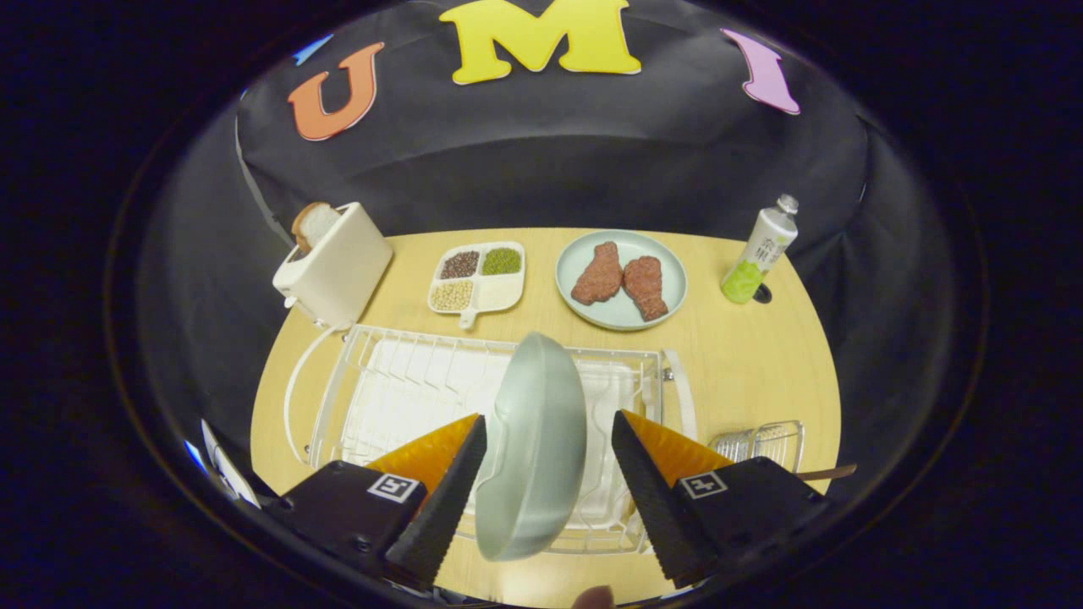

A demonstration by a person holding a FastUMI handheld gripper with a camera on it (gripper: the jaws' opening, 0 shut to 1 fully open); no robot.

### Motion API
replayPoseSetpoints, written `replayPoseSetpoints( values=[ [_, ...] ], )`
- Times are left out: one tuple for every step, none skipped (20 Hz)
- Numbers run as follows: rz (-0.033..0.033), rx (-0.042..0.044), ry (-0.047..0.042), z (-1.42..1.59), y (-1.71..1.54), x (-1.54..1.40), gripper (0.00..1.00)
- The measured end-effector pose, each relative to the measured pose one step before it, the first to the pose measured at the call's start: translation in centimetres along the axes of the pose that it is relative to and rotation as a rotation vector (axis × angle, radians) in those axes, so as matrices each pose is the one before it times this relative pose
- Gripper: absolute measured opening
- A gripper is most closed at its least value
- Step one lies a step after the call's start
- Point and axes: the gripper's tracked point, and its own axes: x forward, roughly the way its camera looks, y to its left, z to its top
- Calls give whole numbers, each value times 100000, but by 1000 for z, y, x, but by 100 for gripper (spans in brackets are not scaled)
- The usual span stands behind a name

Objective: Take the plate from the dish rack, then take the spoon from the basket and place it into the plate.

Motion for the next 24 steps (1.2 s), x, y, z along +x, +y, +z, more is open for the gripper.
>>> replayPoseSetpoints(
  values=[
    [373,896,1194,-367,275,441,95],
    [327,1183,987,-176,160,339,92],
    [169,890,1317,-250,193,282,90],
    [-761,467,845,-116,77,194,87],
    [-1338,415,310,-59,-73,223,80],
    [-953,586,299,-26,50,122,77],
    [-1498,740,706,-148,-14,178,70],
    [-600,1252,640,-39,103,51,66],
    [-308,1106,1034,-281,250,-69,59],
    [-730,527,605,-134,77,-106,56],
    [-1166,416,150,-74,-99,-54,49],
    [-1169,449,-213,90,-40,-239,45],
    [-1275,161,-280,-105,11,-32,43],
    [-1039,78,-714,87,-6,-264,42],
    [-1490,-469,-661,102,-99,-303,41],
    [-1568,-296,-782,224,-123,-340,40],
    [-1934,-826,-940,122,-71,-385,40],
    [-2590,-1512,-753,286,-299,-419,40],
    [-2543,-1321,-1345,216,-240,-427,40],
    [-2423,-1836,-2029,441,-186,-552,40],
    [-1148,-1864,-1953,329,-75,-583,39],
    [-641,-1124,-1347,271,-135,-694,39],
    [1268,-434,-1054,-43,182,-477,38],
    [1407,-431,-709,-28,122,-816,37]
  ],
)
